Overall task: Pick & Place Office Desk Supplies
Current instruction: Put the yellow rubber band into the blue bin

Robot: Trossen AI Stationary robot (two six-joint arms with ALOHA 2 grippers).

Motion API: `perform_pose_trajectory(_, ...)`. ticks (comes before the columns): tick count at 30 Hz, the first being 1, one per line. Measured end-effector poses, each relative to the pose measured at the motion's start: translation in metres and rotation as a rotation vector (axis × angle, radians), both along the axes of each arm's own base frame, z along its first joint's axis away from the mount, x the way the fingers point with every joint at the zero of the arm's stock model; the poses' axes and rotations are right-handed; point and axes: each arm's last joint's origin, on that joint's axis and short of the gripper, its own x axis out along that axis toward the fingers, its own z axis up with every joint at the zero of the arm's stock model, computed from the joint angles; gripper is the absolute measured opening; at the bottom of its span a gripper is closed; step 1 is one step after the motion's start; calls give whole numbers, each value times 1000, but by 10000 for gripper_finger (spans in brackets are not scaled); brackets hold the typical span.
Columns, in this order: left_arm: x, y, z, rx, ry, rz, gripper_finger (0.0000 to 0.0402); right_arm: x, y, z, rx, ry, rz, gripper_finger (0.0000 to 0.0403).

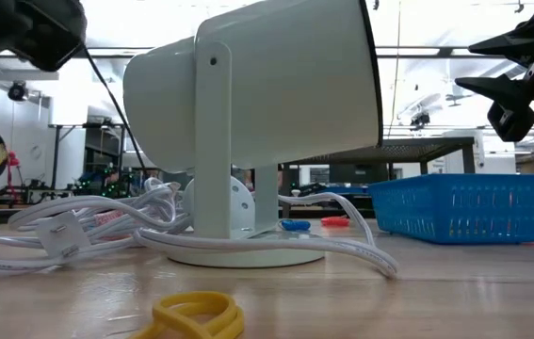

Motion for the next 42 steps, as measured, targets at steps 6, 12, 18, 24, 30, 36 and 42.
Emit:
perform_pose_trajectory(6, -1, 2, 4, 50, -40, 24, 3, 0, 0, 0, 0, 0, 0, 185)
perform_pose_trajectory(12, -4, 0, 8, 68, -38, 65, 3, 0, 0, 0, 0, 0, 0, 185)
perform_pose_trajectory(18, -5, -1, 18, 145, -59, 57, 3, 0, 0, 0, 0, 0, 0, 185)
perform_pose_trajectory(24, -6, 5, 40, 378, -76, -11, 3, 0, 0, 0, 0, 0, 0, 185)
perform_pose_trajectory(30, -5, 13, 71, 698, -176, -70, 3, 0, 0, 0, 0, 0, 0, 185)
perform_pose_trajectory(36, -2, 19, 109, 1119, -349, -159, 3, 0, 0, 0, 0, 0, 0, 185)
perform_pose_trajectory(42, 6, 21, 134, 1263, -392, -219, 3, 0, 0, 0, 0, 0, 0, 185)
